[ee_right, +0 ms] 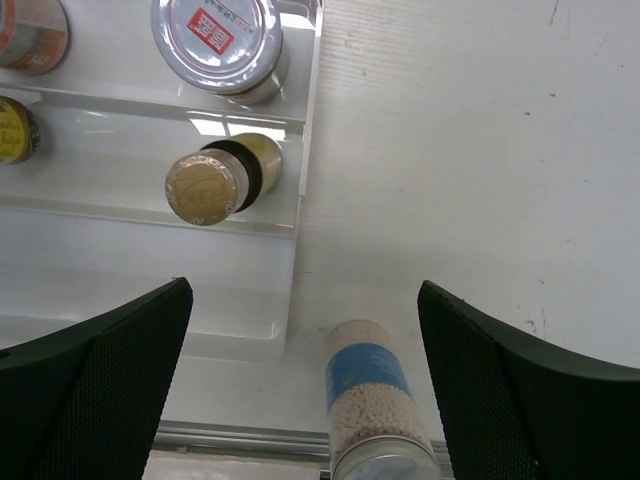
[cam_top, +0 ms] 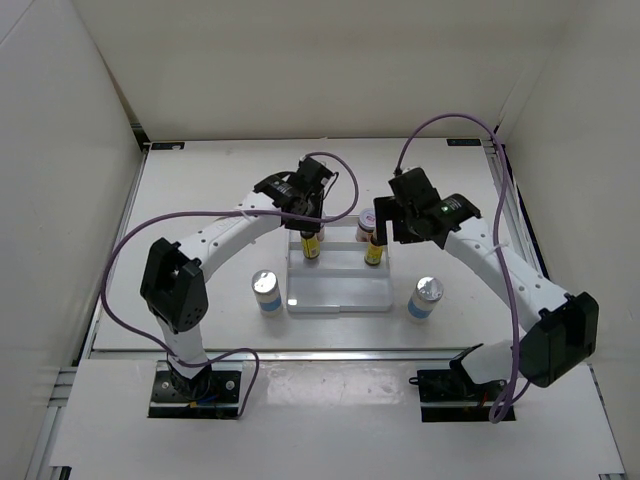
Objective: Organize the condiment bottles
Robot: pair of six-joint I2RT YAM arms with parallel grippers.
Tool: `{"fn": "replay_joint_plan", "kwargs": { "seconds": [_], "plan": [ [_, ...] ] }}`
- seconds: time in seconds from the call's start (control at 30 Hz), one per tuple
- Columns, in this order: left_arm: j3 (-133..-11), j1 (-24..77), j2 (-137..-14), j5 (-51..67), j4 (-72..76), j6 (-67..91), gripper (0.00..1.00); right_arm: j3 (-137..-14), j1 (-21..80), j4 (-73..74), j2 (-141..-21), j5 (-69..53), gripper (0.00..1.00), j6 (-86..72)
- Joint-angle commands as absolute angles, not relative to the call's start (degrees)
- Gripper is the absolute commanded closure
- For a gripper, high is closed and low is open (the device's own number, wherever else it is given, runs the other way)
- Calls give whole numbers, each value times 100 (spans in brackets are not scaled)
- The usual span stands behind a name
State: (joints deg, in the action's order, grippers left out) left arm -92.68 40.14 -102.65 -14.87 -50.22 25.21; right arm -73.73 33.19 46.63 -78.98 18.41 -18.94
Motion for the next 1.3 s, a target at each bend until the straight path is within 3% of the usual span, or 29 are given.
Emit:
{"fn": "replay_joint_plan", "kwargs": {
  "seconds": [0.0,0.27,0.37,0.57,0.6,0.7,0.87,1.27],
  "plan": [
    [-9237,4052,-10169,-1327,-4799,2724,89,-7251,3357,4781,-7682,2082,4,-1995],
    [-9009,4052,-10301,-1380,-4746,2725,87,-7146,3357,4834,-7620,2136,0,-2048],
    [-9009,4052,-10433,-1433,-4746,2725,80,-7093,3357,4887,-7620,2136,0,-2048],
    [-9009,4052,-10433,-1494,-4746,2777,48,-7040,3357,4992,-7506,2136,0,-2153],
    [-9009,4052,-10433,-1494,-4746,2777,36,-7040,3357,4992,-7506,2136,0,-2153],
    [-9009,4052,-10433,-1494,-4746,2716,19,-7040,3357,5115,-7506,2188,0,-2206],
    [-9009,4052,-10310,-1546,-4746,2716,2,-7146,3357,5396,-7445,2241,0,-2435],
    [-9316,3937,-9423,-1792,-4746,2418,0,-6786,3357,5756,-6979,2461,0,-3067]
  ]
}}
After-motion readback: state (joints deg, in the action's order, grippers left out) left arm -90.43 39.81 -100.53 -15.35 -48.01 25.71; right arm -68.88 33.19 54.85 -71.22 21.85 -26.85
